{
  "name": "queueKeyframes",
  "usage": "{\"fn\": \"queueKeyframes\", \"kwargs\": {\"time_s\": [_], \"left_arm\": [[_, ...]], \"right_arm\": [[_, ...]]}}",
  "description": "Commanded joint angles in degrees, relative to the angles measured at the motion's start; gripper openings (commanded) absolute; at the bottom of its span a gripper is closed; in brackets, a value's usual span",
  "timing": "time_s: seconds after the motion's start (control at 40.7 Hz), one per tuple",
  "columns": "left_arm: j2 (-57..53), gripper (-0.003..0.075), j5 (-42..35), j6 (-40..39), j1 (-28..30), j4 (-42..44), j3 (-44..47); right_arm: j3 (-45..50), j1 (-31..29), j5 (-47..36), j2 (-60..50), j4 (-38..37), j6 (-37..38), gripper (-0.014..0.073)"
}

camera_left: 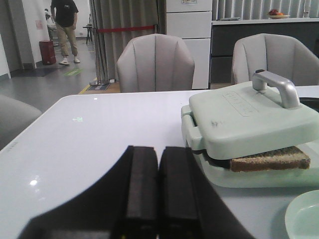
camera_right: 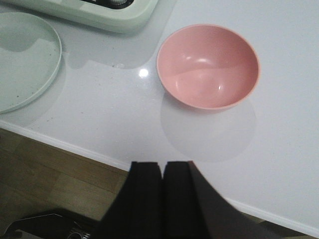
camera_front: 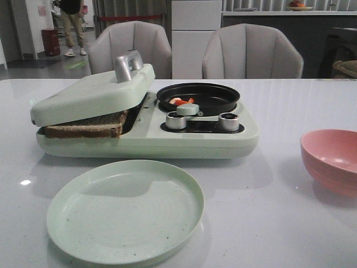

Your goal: Make breakfast with bread and shrimp

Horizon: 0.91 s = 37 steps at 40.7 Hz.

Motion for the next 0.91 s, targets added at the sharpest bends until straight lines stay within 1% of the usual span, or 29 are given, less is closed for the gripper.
{"fn": "queueKeyframes", "kwargs": {"time_s": [0.0,0.049,0.123,0.246,0.319,0.393,0.467,0.54,0.614,0.663,0.712,0.884], "left_arm": [[-0.9,0.0101,-5.2,0.1,-0.3,-0.4,1.7],[-0.9,0.0101,-5.2,0.1,-0.3,-0.4,1.7],[-0.9,0.0101,-5.2,0.1,-0.3,-0.4,1.7],[-0.9,0.0101,-5.2,0.1,-0.3,-0.4,1.7],[-0.9,0.0101,-5.2,0.1,-0.3,-0.4,1.7],[-0.9,0.0101,-5.2,0.1,-0.3,-0.4,1.7],[-0.9,0.0101,-5.2,0.1,-0.3,-0.4,1.7],[-0.9,0.0101,-5.2,0.1,-0.3,-0.4,1.7],[-0.9,0.0101,-5.2,0.1,-0.3,-0.4,1.7],[-0.9,0.0101,-5.2,0.1,-0.3,-0.4,1.7],[-0.9,0.0101,-5.2,0.1,-0.3,-0.4,1.7],[-0.9,0.0101,-5.2,0.1,-0.3,-0.4,1.7]], "right_arm": [[-0.9,0.1,-4.5,0.0,-0.4,-0.2,0.0035],[-0.1,-0.6,-4.8,-1.0,-0.5,-0.2,0.0035],[2.2,-4.5,-7.1,-3.4,-1.2,-0.2,0.0035],[8.4,-9.8,-19.9,-9.1,-1.4,-0.2,0.0035],[13.9,-12.1,-29.8,-13.1,-1.5,-0.2,0.0035],[19.6,-13.5,-39.6,-16.9,-1.5,-0.2,0.0035],[25.2,-14.1,-47.2,-19.9,-1.5,-0.2,0.0035],[30.3,-14.3,-52.9,-22.9,-1.5,-0.2,0.0035],[34.2,-14.3,-55.9,-25.2,-1.5,-0.2,0.0035],[35.2,-14.3,-56.5,-26.2,-1.4,-0.2,0.0035],[35.0,-14.3,-54.0,-27.3,-1.4,-0.2,0.0035],[35.1,-14.3,-54.0,-27.2,-1.4,-0.2,0.0035]]}}
